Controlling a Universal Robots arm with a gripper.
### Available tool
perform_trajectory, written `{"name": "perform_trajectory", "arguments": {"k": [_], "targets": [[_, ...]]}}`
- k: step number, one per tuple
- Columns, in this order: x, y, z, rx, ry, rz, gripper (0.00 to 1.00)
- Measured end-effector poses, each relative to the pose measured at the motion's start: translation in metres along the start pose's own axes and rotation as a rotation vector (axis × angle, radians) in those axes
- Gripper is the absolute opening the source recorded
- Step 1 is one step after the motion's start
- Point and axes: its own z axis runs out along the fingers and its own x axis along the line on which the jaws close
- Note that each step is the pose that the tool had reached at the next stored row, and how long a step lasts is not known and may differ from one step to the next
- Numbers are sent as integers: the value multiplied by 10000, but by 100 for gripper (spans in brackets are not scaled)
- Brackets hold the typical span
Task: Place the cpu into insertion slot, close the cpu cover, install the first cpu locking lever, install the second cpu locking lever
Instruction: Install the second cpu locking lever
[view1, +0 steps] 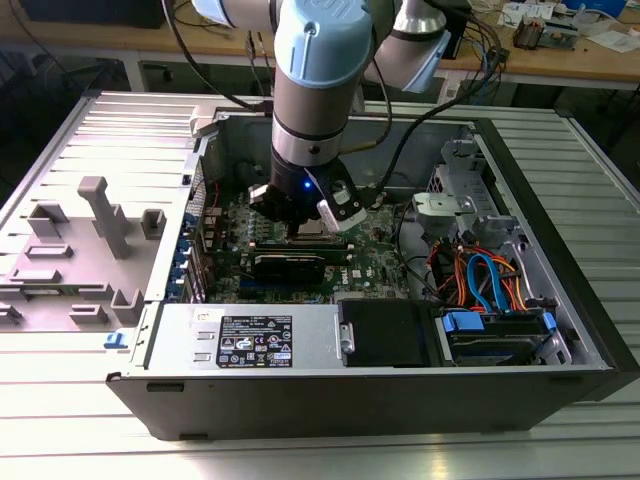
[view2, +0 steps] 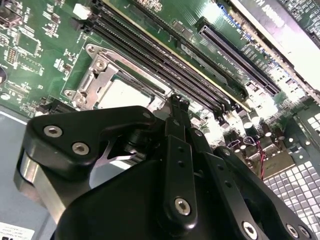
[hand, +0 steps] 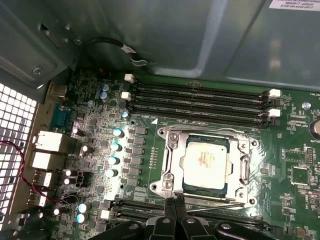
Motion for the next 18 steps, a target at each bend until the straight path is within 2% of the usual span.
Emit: {"name": "perform_trajectory", "arguments": {"k": [8,14,18], "targets": [[40,-12,82,-115,-11,-8,11],[67,-23,165,-266,-32,-19,11],[81,-15,193,-291,-34,-20,11]]}}
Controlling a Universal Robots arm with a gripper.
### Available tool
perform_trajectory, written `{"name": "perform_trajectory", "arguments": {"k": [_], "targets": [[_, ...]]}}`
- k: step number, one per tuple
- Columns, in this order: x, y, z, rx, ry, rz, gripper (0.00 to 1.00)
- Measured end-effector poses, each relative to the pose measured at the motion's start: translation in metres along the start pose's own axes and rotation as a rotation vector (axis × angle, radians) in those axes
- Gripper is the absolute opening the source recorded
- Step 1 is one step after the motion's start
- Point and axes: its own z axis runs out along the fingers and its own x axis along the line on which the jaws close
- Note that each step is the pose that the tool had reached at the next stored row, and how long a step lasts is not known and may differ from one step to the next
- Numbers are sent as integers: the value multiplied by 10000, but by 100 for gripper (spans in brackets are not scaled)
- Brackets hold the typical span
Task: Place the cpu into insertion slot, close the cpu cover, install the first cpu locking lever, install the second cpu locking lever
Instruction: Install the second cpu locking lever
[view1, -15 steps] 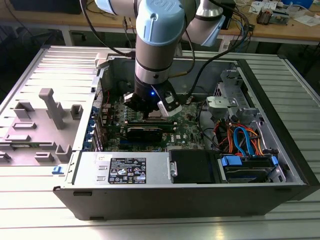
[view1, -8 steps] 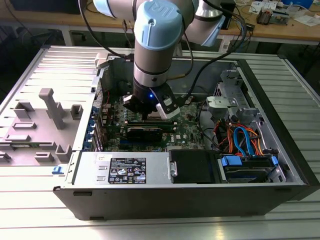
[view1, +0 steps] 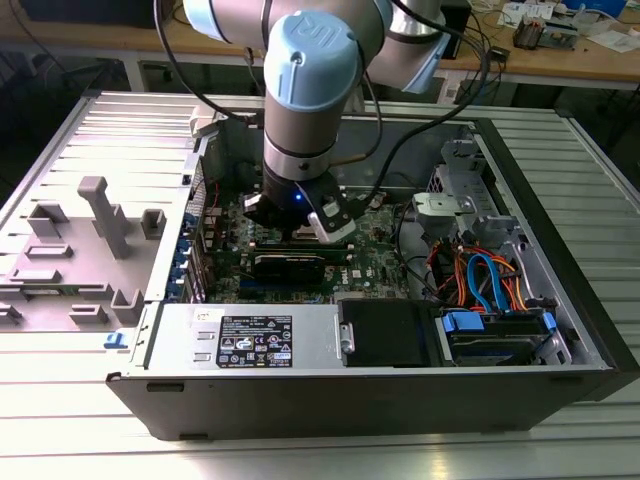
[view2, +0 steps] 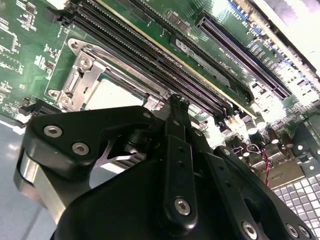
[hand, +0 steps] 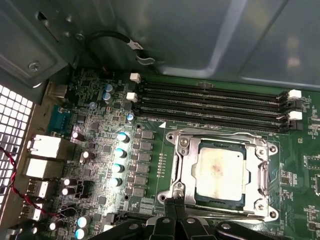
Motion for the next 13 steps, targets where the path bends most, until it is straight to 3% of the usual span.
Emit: {"name": "perform_trajectory", "arguments": {"k": [13], "targets": [[42,7,59,-35,-5,-3,11]]}}
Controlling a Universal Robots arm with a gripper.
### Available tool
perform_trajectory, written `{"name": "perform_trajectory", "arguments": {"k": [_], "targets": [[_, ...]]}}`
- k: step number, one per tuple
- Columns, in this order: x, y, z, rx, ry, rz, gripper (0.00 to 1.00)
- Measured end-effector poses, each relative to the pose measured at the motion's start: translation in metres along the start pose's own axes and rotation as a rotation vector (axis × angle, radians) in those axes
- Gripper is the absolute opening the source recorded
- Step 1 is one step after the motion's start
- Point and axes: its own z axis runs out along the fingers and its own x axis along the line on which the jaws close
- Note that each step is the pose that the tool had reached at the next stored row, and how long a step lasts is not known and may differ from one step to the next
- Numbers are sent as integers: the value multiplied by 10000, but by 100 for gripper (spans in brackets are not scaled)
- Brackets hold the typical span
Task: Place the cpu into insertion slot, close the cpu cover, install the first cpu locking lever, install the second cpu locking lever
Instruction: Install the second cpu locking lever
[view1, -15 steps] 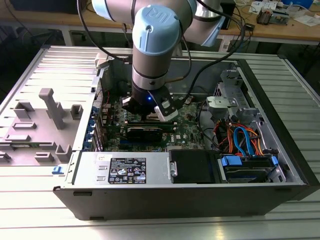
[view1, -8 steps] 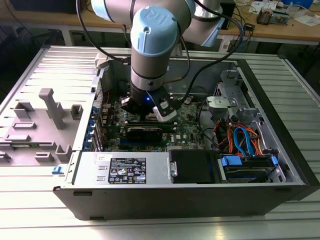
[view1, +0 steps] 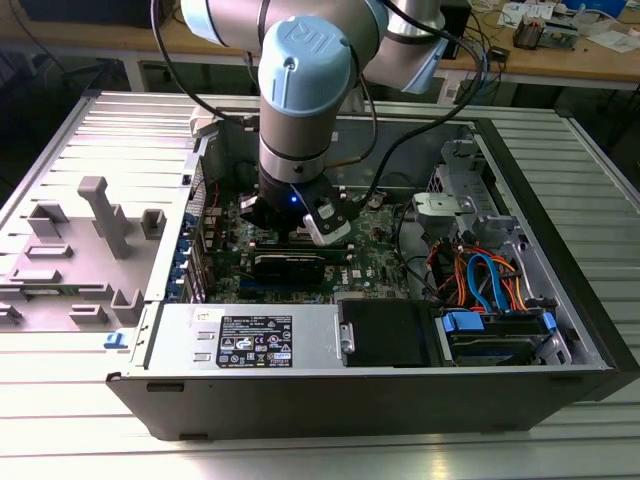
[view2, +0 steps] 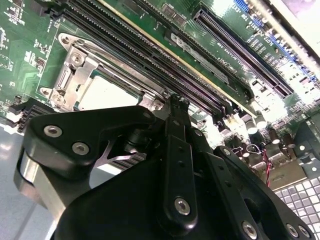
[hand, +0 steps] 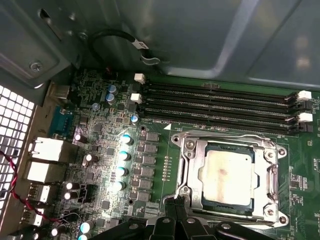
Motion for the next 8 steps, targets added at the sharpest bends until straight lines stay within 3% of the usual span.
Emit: {"name": "perform_trajectory", "arguments": {"k": [8], "targets": [[0,-1,21,-144,-17,-9,11]]}}
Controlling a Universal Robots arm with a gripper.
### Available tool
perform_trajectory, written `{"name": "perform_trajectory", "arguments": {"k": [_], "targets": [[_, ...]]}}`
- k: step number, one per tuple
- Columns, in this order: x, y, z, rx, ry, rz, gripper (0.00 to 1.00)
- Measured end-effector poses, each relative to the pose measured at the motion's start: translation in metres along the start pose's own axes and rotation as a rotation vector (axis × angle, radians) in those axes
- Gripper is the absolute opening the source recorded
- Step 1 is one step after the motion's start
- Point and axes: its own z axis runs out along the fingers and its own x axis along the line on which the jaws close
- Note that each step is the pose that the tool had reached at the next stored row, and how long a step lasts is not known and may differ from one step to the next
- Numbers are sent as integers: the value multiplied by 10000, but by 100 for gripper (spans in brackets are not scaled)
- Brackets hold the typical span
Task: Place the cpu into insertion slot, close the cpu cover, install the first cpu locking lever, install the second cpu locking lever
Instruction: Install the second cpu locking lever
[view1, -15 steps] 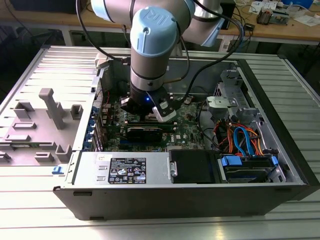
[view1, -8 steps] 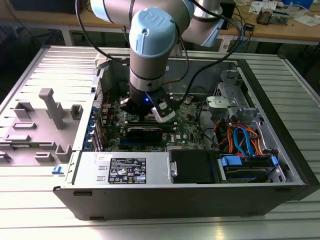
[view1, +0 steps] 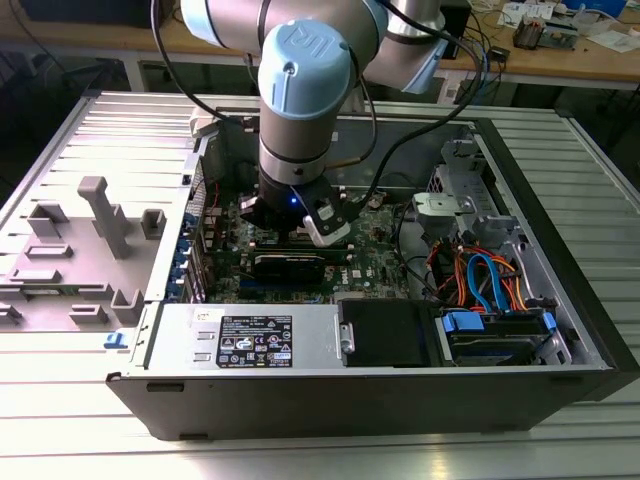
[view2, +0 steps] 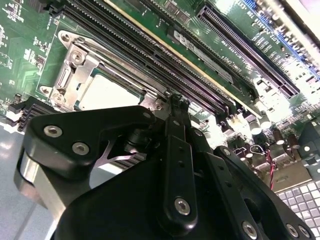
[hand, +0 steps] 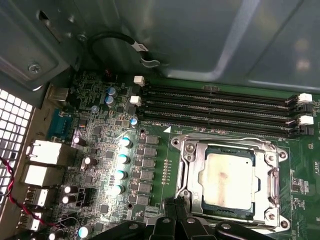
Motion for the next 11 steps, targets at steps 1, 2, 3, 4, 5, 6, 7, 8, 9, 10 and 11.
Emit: {"name": "perform_trajectory", "arguments": {"k": [1,2,3,4,5,6,7,8,9,10,11], "targets": [[0,0,2,-10,-1,-1,11],[1,-1,5,-26,-4,-2,11],[1,-2,8,-36,-4,-4,11],[2,-2,11,-46,-7,-6,11],[3,-3,13,-52,-7,-6,11],[5,-5,19,-62,-7,-5,11],[6,-6,25,-70,-8,-6,11],[6,-6,29,-77,-9,-7,11],[6,-5,35,-84,-9,-6,11],[5,-4,38,-88,-9,-6,11],[6,-3,43,-91,-7,-5,11]]}}
